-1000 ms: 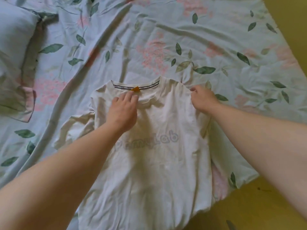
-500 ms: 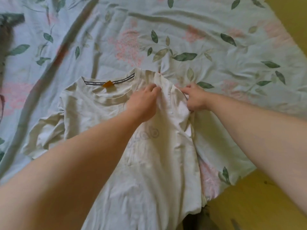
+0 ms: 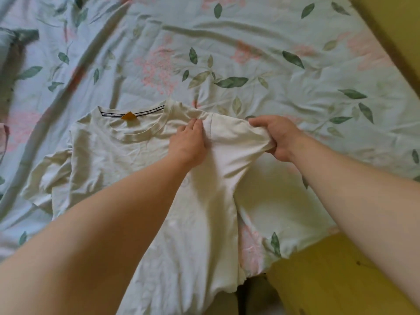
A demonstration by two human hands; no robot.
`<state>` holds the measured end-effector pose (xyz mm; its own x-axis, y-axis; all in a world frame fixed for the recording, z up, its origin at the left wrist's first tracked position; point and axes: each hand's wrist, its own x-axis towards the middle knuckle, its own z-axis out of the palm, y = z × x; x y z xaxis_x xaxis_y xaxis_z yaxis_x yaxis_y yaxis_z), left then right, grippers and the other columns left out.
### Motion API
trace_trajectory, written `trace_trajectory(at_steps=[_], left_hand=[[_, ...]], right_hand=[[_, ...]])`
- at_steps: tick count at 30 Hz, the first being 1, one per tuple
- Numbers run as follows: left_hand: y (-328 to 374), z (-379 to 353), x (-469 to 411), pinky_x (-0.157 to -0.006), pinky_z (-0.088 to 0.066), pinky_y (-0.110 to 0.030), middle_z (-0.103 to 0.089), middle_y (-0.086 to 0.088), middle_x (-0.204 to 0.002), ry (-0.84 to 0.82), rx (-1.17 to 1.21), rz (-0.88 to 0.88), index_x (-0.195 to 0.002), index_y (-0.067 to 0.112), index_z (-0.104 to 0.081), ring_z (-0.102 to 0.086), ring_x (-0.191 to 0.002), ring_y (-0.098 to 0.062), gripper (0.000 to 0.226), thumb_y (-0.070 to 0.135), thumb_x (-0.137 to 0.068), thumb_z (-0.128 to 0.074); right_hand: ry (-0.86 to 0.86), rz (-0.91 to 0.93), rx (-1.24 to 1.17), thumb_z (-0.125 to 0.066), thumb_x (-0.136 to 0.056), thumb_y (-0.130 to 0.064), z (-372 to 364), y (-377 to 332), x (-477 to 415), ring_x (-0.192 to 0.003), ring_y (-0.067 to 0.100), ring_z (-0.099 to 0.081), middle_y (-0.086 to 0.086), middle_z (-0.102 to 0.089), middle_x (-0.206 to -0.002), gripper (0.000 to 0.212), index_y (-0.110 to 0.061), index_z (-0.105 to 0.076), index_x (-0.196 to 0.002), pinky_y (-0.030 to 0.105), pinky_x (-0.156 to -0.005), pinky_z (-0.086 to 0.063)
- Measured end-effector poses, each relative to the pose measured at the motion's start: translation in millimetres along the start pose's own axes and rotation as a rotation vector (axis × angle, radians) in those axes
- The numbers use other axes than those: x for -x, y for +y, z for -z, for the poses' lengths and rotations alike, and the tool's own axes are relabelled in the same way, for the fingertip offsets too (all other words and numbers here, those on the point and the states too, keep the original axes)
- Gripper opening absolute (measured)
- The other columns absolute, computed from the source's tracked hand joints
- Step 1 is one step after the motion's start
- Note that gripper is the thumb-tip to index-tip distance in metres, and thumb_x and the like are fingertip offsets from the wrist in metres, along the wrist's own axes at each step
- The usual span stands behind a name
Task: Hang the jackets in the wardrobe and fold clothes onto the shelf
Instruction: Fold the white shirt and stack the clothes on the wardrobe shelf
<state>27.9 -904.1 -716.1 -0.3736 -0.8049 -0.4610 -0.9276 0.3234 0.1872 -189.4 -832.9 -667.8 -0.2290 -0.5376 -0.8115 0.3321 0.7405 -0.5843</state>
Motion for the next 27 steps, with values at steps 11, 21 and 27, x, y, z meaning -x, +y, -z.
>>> trace_trajectory(at_steps=[11, 21, 27], left_hand=[[52, 28, -48, -0.095, -0.049, -0.052, -0.050, -0.011, -0.134, -0.050, -0.180, -0.138, -0.137, 0.016, -0.049, -0.057, -0.116, -0.041, 0.044, 0.010, -0.094, -0.041], [67, 39, -61, -0.076, -0.043, -0.042, -0.052, -0.014, -0.109, 0.072, -0.076, 0.074, -0.110, 0.008, -0.051, -0.057, -0.102, -0.037, 0.018, 0.006, -0.098, -0.037], [71, 11, -35, -0.085, -0.049, -0.049, -0.036, -0.010, -0.140, 0.254, 0.163, 0.055, -0.126, 0.009, -0.045, -0.059, -0.105, -0.037, 0.028, 0.012, -0.098, -0.044]], right_hand=[[0.393, -0.032, -0.231, -0.061, -0.079, -0.029, 24, 48, 15, -0.074, 0.020, -0.057, 0.000, -0.066, -0.085, 0.013, -0.017, -0.065, -0.082, 0.029, -0.059, -0.042], [0.238, 0.220, 0.275, -0.066, -0.089, -0.032, 46, 62, 1, -0.084, 0.020, -0.068, 0.003, -0.074, -0.089, 0.029, -0.004, -0.072, -0.095, 0.034, -0.073, -0.053], [0.175, 0.258, 0.084, -0.057, -0.090, -0.049, 49, 55, -7, -0.108, 0.010, -0.062, -0.006, -0.067, -0.121, 0.050, -0.020, -0.058, -0.130, 0.035, -0.098, -0.051]])
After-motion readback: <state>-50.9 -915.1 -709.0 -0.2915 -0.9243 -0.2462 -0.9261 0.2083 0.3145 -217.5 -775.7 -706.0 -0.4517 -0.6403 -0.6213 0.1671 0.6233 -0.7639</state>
